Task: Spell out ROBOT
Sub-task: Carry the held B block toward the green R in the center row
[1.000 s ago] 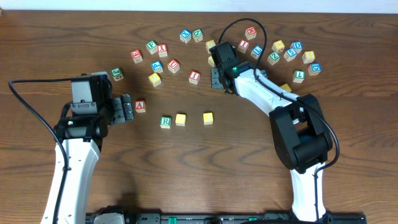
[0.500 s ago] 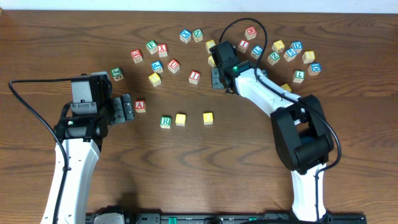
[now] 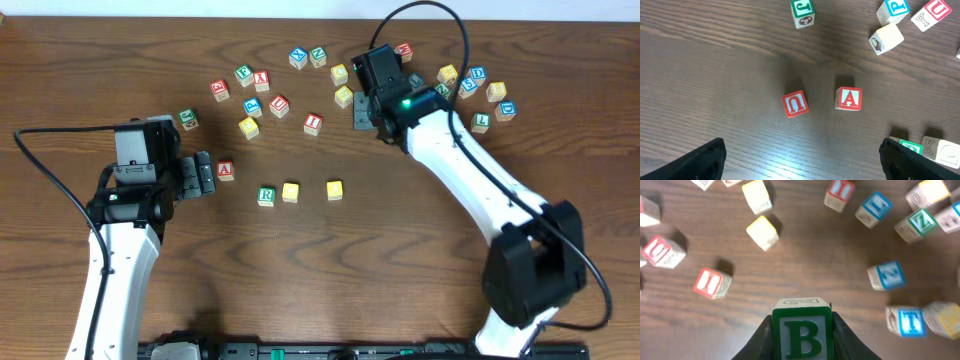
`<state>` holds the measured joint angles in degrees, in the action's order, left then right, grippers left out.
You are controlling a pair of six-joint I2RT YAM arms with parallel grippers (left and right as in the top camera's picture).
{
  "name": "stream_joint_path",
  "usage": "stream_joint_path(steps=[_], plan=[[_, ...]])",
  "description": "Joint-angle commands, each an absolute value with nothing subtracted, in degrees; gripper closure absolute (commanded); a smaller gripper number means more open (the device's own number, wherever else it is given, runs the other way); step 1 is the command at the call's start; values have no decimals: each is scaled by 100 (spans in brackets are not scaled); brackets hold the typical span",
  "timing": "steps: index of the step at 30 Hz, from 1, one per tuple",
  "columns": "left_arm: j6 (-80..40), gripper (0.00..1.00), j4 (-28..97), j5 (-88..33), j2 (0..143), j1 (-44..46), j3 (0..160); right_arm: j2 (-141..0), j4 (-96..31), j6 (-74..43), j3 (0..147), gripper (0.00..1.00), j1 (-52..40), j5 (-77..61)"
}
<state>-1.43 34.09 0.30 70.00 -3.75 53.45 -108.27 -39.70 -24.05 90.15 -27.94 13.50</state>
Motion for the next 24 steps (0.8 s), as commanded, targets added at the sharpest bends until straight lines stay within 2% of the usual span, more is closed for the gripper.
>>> stream_joint_path(steps=[1,11,24], plan=[[-119,4,3424,43,7000,-395,5509,-10473,-4254,-2744,9118,81,-3030,1557],[-119,4,3424,43,7000,-395,5509,-10156,-4759,-3350,9115,80,-3763,1660],[-119,4,3424,43,7000,-395,5509,-10158,-5019,-3581,9098,80,-4508,1774]])
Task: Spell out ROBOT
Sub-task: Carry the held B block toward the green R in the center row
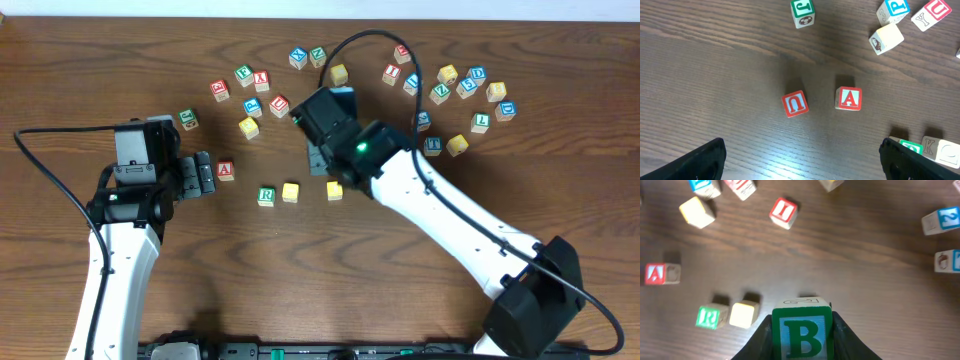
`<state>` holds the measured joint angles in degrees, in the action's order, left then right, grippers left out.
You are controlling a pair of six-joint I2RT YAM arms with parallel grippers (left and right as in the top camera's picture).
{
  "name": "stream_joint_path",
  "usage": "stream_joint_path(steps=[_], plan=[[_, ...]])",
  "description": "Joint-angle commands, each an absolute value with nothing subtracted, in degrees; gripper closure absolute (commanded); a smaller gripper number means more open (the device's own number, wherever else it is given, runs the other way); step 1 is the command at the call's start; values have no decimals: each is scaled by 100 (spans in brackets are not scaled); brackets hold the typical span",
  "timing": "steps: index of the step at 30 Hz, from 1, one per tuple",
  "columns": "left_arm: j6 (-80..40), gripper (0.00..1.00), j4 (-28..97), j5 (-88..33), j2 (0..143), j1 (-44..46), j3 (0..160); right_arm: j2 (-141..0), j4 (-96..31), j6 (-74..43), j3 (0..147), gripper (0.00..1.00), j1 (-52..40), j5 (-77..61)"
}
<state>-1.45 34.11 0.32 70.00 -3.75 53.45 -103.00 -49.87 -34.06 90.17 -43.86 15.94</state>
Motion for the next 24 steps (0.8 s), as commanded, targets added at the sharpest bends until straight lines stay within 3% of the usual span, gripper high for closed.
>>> stream_joint_path(steps=[1,24], plan=[[-119,4,3424,40,7000,-395,5509,-10158,-5019,-3588,9085,80,-4532,1772],[-119,4,3424,43,7000,-395,5509,-10167,-3896,-3726,7789,80,-4755,1592]])
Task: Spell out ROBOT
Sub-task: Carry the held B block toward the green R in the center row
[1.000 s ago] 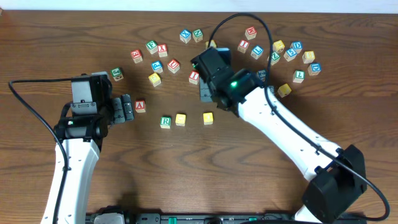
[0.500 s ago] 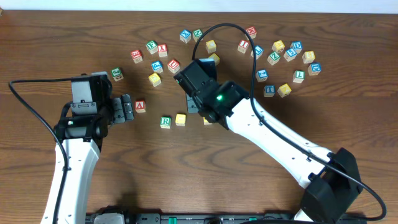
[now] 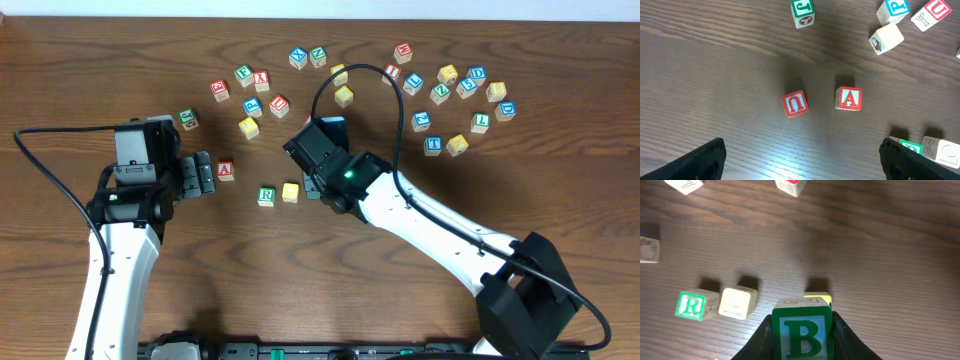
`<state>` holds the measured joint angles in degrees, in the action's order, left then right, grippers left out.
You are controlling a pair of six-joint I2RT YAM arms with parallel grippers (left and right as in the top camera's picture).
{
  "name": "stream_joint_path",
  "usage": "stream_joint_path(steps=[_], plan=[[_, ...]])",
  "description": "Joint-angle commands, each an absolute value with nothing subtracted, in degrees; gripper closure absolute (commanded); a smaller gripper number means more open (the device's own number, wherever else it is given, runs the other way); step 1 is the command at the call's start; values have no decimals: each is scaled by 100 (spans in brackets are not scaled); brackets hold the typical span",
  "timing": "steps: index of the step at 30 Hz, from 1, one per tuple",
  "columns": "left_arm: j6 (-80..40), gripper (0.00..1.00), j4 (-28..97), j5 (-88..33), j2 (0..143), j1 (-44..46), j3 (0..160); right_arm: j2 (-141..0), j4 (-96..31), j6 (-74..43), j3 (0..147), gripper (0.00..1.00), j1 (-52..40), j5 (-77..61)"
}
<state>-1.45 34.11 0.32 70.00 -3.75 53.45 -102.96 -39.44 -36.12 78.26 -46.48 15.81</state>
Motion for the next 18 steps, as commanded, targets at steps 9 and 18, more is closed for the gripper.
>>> stream_joint_path(steps=[9,18], plan=[[-119,4,3424,43,7000,-395,5509,-10532,-3538,-3791,7789,79,-4849,1594],[-119,4,3424,43,7000,-395,5509,-11083,-3310,-3876,7789,80,-4950,1527]])
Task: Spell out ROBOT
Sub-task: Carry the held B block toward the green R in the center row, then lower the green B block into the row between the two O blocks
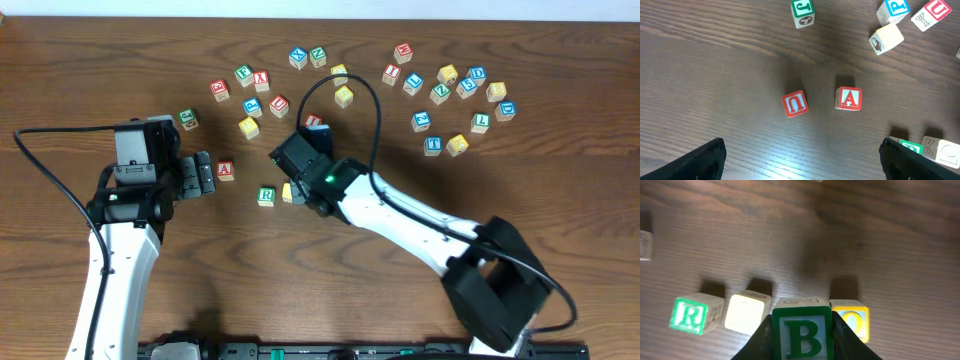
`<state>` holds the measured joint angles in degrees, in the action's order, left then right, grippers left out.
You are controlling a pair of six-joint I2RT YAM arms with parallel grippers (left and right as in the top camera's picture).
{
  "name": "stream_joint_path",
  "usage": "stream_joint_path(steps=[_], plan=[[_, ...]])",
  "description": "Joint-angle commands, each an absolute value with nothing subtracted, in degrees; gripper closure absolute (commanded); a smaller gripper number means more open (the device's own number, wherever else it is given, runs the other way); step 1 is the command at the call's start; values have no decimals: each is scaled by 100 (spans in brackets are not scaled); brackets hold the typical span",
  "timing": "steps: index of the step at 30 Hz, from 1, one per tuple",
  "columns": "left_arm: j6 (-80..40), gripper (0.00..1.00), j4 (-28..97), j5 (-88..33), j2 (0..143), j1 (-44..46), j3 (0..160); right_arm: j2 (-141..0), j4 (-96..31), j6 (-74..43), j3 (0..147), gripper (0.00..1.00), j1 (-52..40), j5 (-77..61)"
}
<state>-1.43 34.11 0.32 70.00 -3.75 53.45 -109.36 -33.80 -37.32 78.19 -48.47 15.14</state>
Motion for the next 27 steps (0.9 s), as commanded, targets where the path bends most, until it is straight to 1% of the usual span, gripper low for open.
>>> stream_joint_path(steps=[1,17,27], plan=[[-119,4,3424,43,7000,-395,5509,-11115,-3277,-3876,7789,80,-4965,1525],[-119,4,3424,43,7000,-395,5509,-11168,-3188,-3881,7787,81,-5026,1610],[-119,4,3424,40,7000,-395,5509,-11168,-3111,-4093,7625,81,-5074,1728]])
